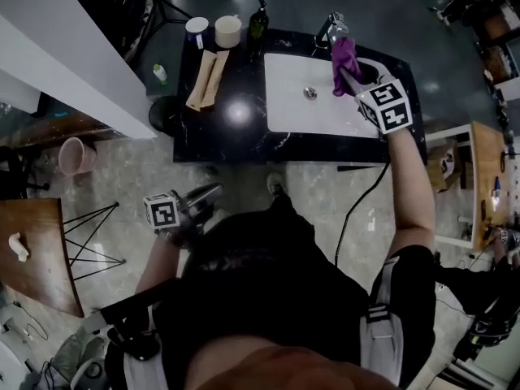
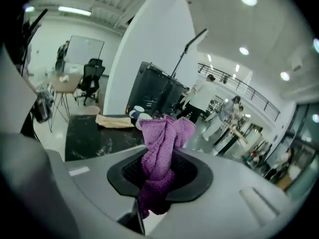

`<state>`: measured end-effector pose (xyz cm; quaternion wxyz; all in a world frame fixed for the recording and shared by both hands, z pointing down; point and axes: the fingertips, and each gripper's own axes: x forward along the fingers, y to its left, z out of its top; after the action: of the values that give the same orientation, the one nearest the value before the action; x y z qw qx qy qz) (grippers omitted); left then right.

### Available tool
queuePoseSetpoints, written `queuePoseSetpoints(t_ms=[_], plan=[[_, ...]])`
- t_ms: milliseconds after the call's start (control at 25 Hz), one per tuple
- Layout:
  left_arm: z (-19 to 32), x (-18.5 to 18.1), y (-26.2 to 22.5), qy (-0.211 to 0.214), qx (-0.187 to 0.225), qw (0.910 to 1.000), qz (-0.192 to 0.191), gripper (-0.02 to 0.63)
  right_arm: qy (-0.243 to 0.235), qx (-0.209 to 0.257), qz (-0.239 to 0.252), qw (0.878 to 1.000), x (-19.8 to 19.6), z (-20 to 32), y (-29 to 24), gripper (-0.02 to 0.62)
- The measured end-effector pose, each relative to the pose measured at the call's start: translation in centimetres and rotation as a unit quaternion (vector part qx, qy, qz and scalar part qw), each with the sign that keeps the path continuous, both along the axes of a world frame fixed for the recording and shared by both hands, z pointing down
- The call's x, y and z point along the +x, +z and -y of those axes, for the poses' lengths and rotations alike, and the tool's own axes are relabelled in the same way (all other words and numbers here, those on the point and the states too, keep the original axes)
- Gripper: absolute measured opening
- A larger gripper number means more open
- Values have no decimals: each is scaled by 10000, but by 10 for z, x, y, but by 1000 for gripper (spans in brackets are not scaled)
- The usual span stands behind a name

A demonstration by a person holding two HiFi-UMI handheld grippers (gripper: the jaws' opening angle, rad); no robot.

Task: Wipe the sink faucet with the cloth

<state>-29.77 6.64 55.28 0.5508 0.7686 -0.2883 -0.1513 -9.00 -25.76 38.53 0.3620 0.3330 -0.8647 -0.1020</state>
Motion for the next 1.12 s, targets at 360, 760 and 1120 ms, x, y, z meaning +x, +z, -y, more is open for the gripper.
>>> queuePoseSetpoints(t_ms=[360, 760, 1120], plan=[[60, 43, -21, -1281, 87, 9917, 10, 2, -1808, 944, -2762, 9392, 36, 155, 17, 108], [87, 87, -18, -2324, -227, 9723, 127, 2, -3389, 702, -4455, 8257, 16, 242, 76, 107], [82, 94, -15, -2736, -345, 9602, 455, 2, -3396, 691, -4264, 8355, 2, 270, 79, 103]])
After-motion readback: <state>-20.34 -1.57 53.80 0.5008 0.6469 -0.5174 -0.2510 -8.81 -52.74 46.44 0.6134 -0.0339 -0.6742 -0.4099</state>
